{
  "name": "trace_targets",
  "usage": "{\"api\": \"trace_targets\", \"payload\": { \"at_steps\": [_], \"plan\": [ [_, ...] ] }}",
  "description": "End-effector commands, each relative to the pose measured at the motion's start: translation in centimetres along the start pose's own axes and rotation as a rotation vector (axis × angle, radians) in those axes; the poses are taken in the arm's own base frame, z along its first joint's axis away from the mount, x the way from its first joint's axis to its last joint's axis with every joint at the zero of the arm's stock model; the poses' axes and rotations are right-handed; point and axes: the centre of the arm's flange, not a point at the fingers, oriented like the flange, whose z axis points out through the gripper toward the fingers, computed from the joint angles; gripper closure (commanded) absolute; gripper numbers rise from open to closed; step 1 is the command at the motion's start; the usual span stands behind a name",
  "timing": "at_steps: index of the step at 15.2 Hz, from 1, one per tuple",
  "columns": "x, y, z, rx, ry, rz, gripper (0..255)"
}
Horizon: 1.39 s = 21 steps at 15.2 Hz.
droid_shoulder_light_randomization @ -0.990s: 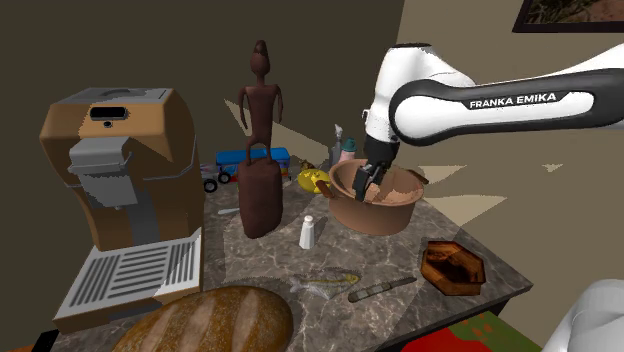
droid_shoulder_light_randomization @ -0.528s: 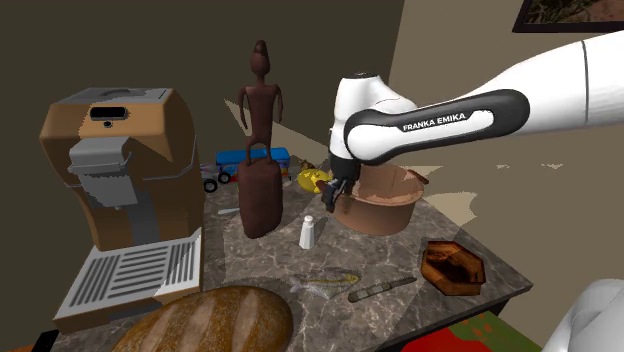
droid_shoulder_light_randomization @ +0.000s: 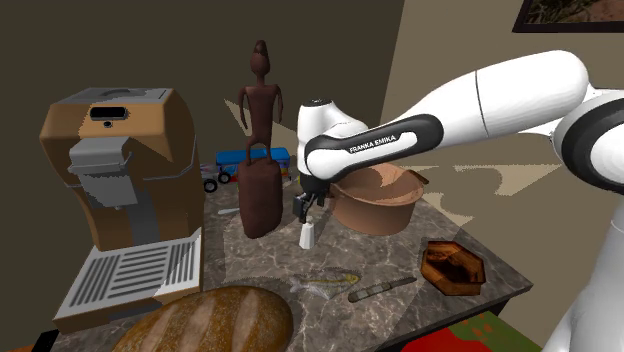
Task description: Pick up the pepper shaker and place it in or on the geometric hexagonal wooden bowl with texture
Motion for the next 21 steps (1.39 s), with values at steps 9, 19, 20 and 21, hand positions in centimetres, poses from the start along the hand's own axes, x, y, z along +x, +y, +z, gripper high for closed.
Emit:
{"api": "trace_targets", "payload": {
  "at_steps": [9, 19, 20, 21],
  "plan": [
    [1.5, -0.3, 5.6, 0.000, -0.007, -0.007, 0],
    [1.5, -0.3, 5.6, 0.000, -0.008, -0.007, 255],
    [1.6, -0.3, 5.6, 0.000, -0.008, -0.007, 255],
    [1.6, -0.3, 5.6, 0.000, -0.008, -0.007, 255]
  ]
}}
